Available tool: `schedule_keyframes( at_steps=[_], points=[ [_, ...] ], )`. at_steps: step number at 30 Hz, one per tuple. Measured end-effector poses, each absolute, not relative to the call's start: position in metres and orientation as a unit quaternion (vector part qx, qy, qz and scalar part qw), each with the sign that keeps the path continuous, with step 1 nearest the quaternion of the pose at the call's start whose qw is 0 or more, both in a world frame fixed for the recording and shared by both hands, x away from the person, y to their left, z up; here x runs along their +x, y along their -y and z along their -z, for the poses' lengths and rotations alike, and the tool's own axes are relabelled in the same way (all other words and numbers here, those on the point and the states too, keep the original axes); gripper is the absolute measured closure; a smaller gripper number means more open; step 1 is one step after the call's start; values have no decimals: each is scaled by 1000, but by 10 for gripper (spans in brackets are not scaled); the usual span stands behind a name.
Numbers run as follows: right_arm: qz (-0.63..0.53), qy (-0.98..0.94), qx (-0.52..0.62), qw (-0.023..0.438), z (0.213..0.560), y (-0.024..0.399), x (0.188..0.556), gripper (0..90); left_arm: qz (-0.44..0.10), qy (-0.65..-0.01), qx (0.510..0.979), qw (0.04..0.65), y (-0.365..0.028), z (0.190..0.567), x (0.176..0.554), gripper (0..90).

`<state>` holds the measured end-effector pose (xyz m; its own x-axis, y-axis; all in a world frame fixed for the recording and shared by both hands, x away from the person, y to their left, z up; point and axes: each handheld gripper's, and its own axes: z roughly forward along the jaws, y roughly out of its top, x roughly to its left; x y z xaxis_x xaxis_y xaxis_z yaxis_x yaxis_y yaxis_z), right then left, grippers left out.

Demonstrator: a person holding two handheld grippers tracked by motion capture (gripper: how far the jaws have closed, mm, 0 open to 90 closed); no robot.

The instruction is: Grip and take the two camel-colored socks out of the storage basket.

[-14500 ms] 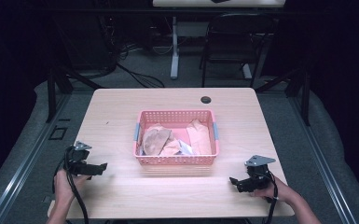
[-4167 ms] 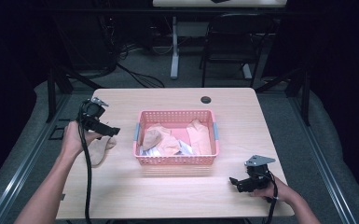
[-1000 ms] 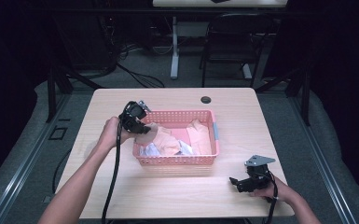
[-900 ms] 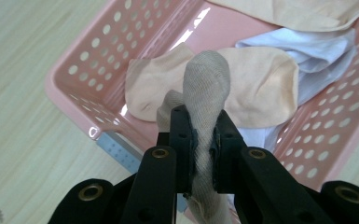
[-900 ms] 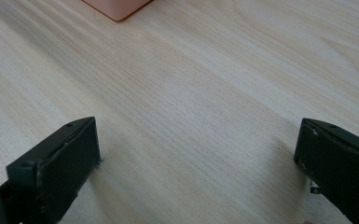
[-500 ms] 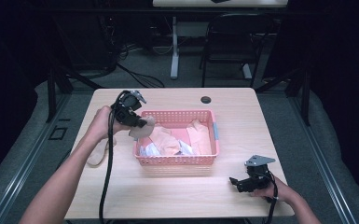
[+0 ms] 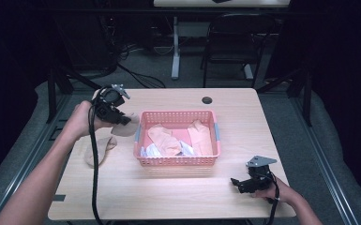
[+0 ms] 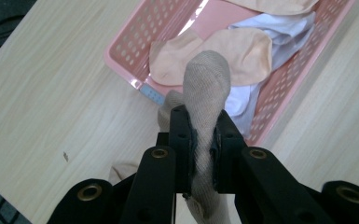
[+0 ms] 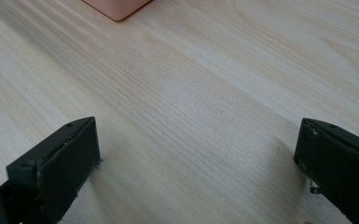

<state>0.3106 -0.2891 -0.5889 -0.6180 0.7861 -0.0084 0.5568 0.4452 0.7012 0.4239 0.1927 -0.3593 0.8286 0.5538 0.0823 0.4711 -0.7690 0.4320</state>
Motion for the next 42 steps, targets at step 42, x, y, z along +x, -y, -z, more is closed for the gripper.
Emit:
schedule_keyframes(
  at_steps=[42],
  points=[
    [-341,-832,404,169,589,289,310,0,-44,-390,916,83,-280,472,432,809]
  ],
)
